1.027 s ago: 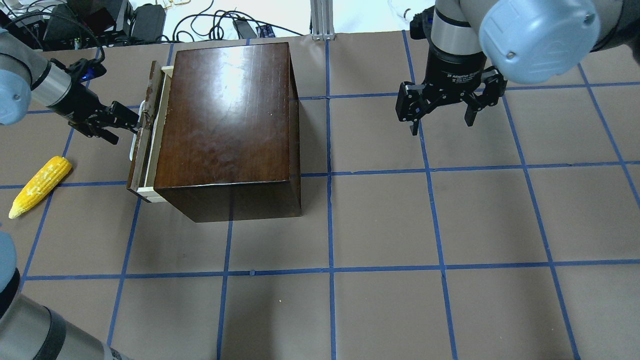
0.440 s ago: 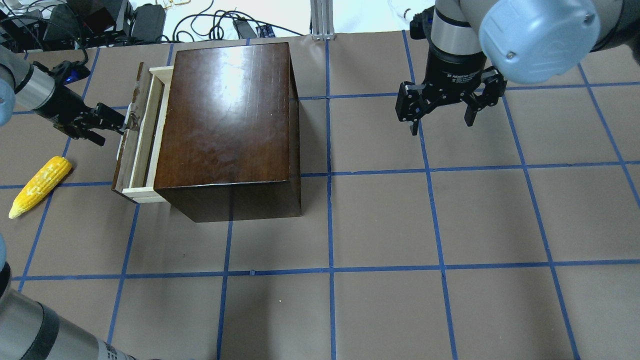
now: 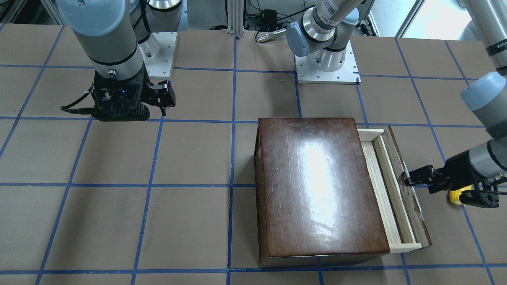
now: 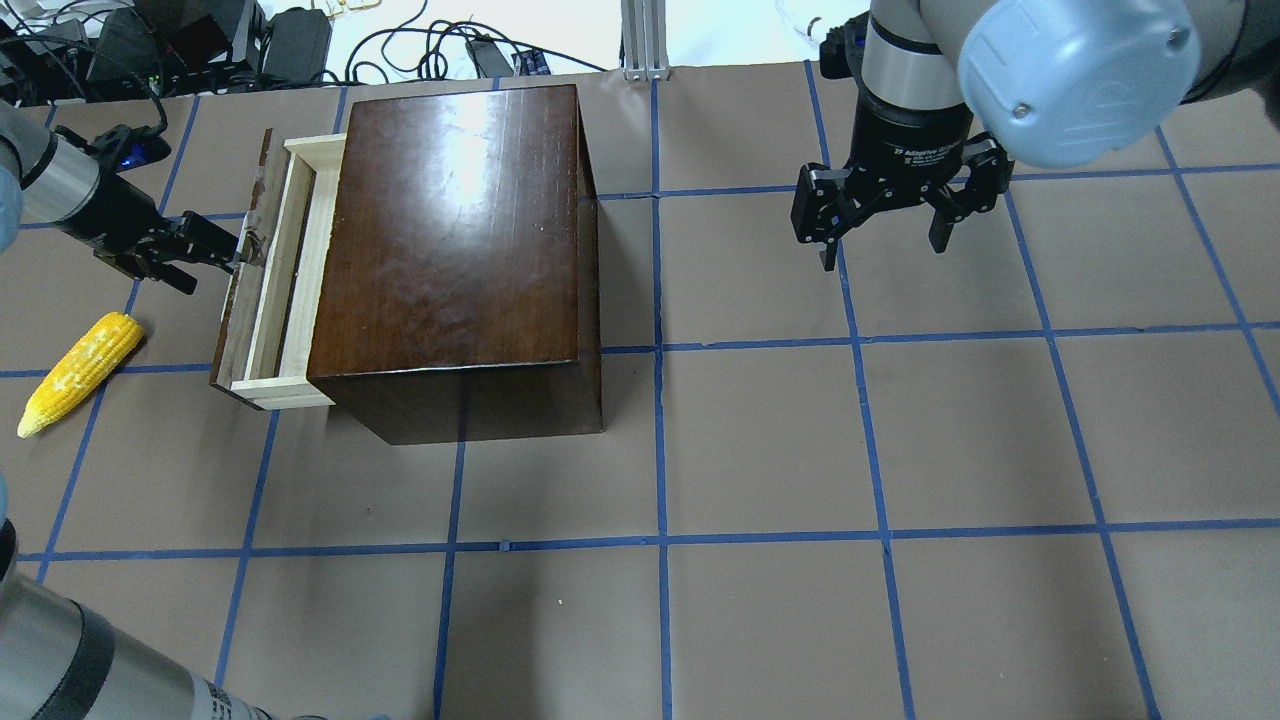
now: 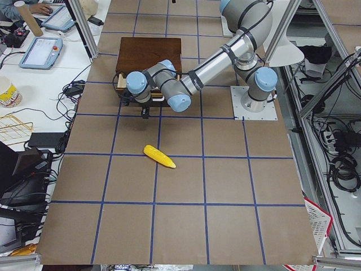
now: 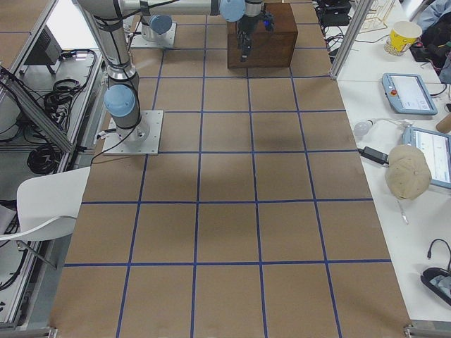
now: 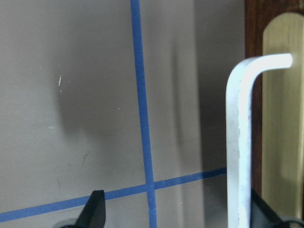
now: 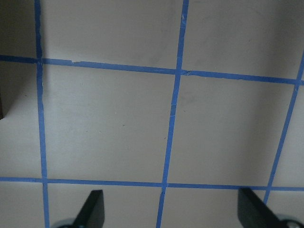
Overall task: Open drawer and put corn inside
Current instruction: 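Pull the drawer out of the box with the left gripper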
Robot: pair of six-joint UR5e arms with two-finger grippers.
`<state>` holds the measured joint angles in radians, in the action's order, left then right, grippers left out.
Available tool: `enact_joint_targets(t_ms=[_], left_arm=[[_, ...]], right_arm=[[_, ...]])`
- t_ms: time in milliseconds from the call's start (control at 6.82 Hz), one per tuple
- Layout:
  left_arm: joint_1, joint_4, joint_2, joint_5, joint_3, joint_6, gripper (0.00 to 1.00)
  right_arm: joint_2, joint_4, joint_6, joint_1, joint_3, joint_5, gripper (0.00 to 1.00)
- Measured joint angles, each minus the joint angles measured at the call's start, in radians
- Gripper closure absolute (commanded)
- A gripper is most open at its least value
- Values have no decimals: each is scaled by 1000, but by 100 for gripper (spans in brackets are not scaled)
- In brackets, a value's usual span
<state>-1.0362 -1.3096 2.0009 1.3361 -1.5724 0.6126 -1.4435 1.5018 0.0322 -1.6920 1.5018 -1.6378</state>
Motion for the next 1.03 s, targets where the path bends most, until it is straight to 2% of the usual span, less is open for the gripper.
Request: enact_joint_targets(t_ms=[1027], left_arm=[[32,16,1,2,15,0,0]], right_arm=[[0,0,0,0,0,1,0]])
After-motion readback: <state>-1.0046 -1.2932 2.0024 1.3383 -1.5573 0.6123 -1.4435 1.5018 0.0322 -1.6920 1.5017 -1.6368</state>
